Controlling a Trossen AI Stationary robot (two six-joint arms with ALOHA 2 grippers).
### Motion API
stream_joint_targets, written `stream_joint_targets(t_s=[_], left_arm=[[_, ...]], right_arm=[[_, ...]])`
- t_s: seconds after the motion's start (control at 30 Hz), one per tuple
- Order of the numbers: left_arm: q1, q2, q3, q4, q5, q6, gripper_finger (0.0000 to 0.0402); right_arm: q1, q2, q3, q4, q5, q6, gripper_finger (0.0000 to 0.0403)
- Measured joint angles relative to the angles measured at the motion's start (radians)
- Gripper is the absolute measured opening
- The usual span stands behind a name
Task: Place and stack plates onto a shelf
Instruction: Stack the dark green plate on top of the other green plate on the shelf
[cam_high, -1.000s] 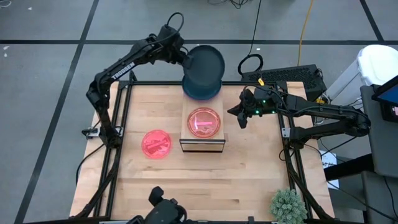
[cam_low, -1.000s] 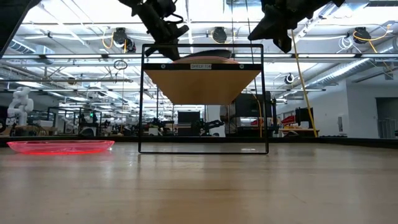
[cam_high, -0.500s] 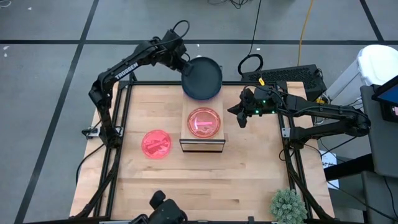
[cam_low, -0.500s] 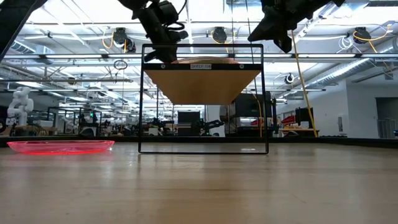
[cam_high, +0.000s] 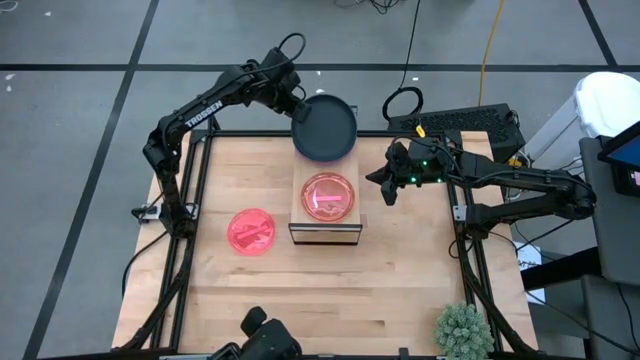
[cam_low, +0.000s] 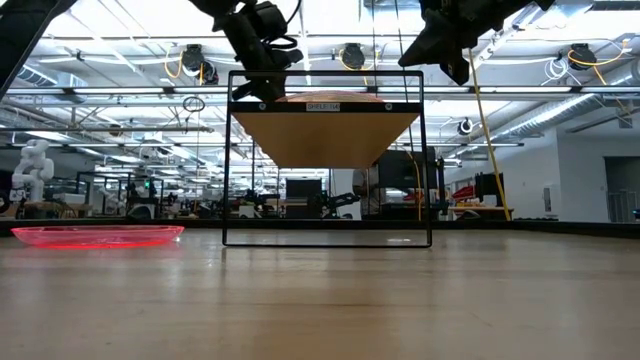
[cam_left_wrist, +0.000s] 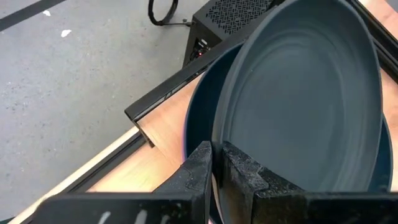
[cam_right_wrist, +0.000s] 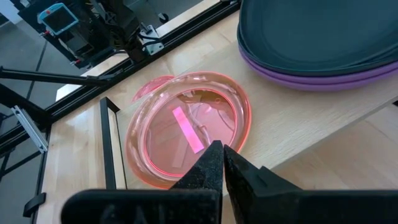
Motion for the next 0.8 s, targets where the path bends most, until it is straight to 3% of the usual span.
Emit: stream_joint_targets(t_s=[0.33, 0.63, 0.8], left_arm=[[0.0, 0.0, 0.0, 0.0, 0.008, -0.041, 0.0041], [0.0, 0.0, 0.0, 0.0, -0.013, -0.046, 0.0143], [-0.002, -0.005, 0.0, 0.0, -0.02, -0.03, 0.0169]], right_arm=[[0.0, 0.0, 0.0, 0.0, 0.0, 0.0, 0.0], [0.0, 0.0, 0.0, 0.0, 0.0, 0.0, 0.0], [0.0, 0.0, 0.0, 0.0, 0.0, 0.007, 0.0]])
